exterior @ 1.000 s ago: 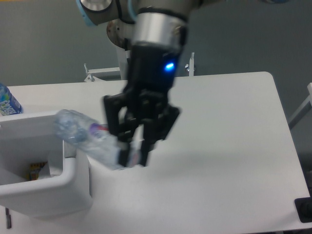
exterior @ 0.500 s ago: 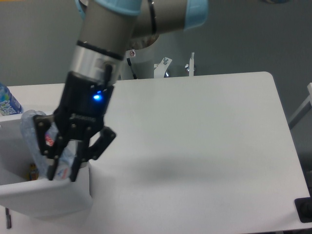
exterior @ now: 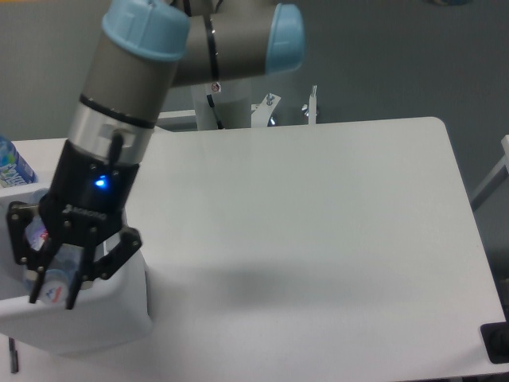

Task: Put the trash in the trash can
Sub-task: 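Open the gripper to release the bottle into the bin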

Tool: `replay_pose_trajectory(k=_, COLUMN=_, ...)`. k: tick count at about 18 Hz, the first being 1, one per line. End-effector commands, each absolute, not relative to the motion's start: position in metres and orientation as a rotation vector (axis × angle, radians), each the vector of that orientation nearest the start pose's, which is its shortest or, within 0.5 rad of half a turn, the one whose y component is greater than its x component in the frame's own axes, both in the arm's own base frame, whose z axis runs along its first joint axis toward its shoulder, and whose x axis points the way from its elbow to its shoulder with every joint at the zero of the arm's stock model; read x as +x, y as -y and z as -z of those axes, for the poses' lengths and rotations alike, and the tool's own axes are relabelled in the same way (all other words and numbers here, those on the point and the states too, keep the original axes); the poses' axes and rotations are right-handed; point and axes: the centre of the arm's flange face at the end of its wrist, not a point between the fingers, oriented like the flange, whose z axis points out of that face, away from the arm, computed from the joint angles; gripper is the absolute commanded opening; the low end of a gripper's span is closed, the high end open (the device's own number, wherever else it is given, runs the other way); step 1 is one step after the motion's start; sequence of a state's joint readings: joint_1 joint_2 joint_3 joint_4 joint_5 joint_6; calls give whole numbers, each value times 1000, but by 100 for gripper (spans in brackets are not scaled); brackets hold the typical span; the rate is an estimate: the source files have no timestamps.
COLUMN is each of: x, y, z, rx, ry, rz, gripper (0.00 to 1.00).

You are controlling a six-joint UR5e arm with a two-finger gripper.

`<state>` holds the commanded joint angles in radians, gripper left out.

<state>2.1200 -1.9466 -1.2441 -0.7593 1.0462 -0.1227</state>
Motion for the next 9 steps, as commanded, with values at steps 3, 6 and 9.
replay_pose_trajectory(k=3, x=-195, y=-676, z=-546, rx=-2221, ry=506, rz=402, gripper=55)
replay_pose_trajectory(k=6, x=-195, y=-676, z=-551, rx=-2220, ry=456, rz=377, gripper=100)
replay_pose_trajectory(k=9, x=-193, y=-673, z=-559, rx=-2210, ry=450, rz=371, gripper=100)
